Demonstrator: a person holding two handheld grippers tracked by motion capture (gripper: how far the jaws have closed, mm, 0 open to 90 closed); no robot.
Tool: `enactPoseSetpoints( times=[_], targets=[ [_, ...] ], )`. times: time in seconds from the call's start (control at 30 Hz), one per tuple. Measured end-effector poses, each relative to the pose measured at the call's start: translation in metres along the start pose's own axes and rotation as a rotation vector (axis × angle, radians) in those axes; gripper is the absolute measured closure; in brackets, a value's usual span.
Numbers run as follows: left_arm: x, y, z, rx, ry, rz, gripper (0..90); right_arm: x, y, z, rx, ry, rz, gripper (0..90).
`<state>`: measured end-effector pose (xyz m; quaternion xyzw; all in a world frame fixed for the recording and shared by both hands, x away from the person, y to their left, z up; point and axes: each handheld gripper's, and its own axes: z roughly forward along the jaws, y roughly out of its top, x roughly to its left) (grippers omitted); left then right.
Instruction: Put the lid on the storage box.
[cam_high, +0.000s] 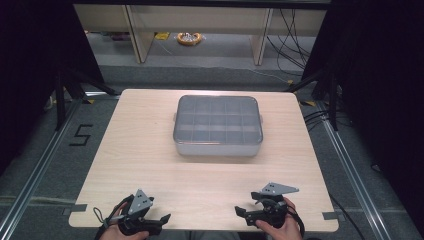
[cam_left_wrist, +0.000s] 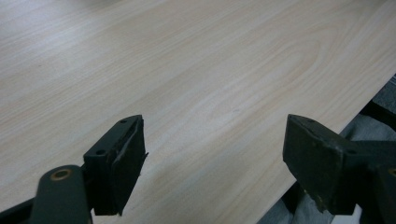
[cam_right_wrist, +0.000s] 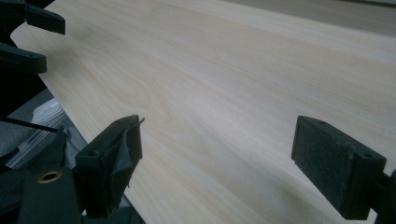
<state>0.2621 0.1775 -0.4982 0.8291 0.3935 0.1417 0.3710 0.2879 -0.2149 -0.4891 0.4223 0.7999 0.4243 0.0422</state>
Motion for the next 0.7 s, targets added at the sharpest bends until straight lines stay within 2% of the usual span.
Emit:
enactPoseSetpoints(
  times=[0.03,0.07,0.1,0.13,0.17,0.2,0.23,0.27,0.3,0.37,0.4,0.43,0.47,0.5,0.6,0.63,0.67,0.7],
  targets=[
    [0.0007,0.0003,-0.0006,0.01,0.004,0.03,20.9,0.0,0.0,0.0,0.0,0.0,0.0,17.4],
    [-0.0003,0.0001,0.0001,0.004,0.005,0.024,20.9,0.0023,-0.0018,0.0001,0.002,0.018,0.025,17.4],
    [0.0001,0.0004,0.0003,0.003,0.004,0.032,20.9,0.0003,-0.0032,0.0004,-0.005,0.01,0.001,17.4],
    [0.0002,0.0003,0.0003,0.005,0.004,0.03,20.9,0.003,-0.0042,-0.0007,0.009,0.012,0.031,17.4],
    [0.003,0.0009,-0.002,0.036,-0.002,0.069,20.9,0.0003,-0.0045,-0.0009,0.004,0.001,-0.007,17.5],
    [0.0008,0.0002,0.0006,-0.001,-0.003,0.028,20.9,0.0008,-0.0056,-0.0003,0.001,0.01,0.003,17.5],
    [0.0004,-0.0001,0.0008,-0.002,0.007,0.016,20.9,0.0005,-0.0055,-0.001,0.003,0.01,-0.001,17.5],
    [0.0014,0.0,0.0008,0.009,0.016,0.027,20.9,0.0001,-0.006,-0.0009,0.001,0.009,-0.007,17.5],
    [0.0002,-0.0006,0.0023,0.003,0.022,0.005,20.9,0.0001,-0.0061,-0.0011,0.003,0.01,-0.003,17.5],
    [-0.0003,-0.0002,0.001,0.002,-0.001,0.01,20.9,-0.0001,-0.0067,-0.0009,0.003,0.008,-0.009,17.5],
    [0.0002,0.0001,0.0008,0.003,-0.001,0.023,20.9,0.0022,-0.007,-0.002,0.016,0.001,0.015,17.5],
    [-0.0004,-0.0001,0.0018,-0.003,-0.007,0.012,20.9,0.0005,-0.0067,-0.0021,0.007,-0.012,-0.019,17.5],
    [-0.0004,-0.0001,0.0018,-0.003,-0.007,0.012,20.9,0.0005,-0.0067,-0.0021,0.007,-0.012,-0.019,17.5],
    [0.0014,0.0,0.0013,0.013,0.003,0.03,20.9,0.0005,-0.0068,-0.002,0.007,-0.011,-0.019,17.5],
    [0.0007,-0.0003,0.0014,0.013,0.006,0.021,20.9,0.0,-0.0072,-0.0011,0.006,-0.001,-0.006,17.5],
    [-0.0008,-0.0003,0.002,-0.001,-0.005,0.005,20.9,0.0001,-0.0073,-0.0011,0.007,-0.002,-0.003,17.5],
    [0.0003,-0.0001,0.0018,0.006,-0.008,0.02,20.9,0.0006,-0.0075,-0.0009,0.007,-0.002,0.003,17.5],
    [-0.0002,-0.0002,0.0022,-0.001,-0.009,0.011,20.9,-0.0001,-0.0074,-0.0008,0.006,-0.002,-0.004,17.5]
  ],
)
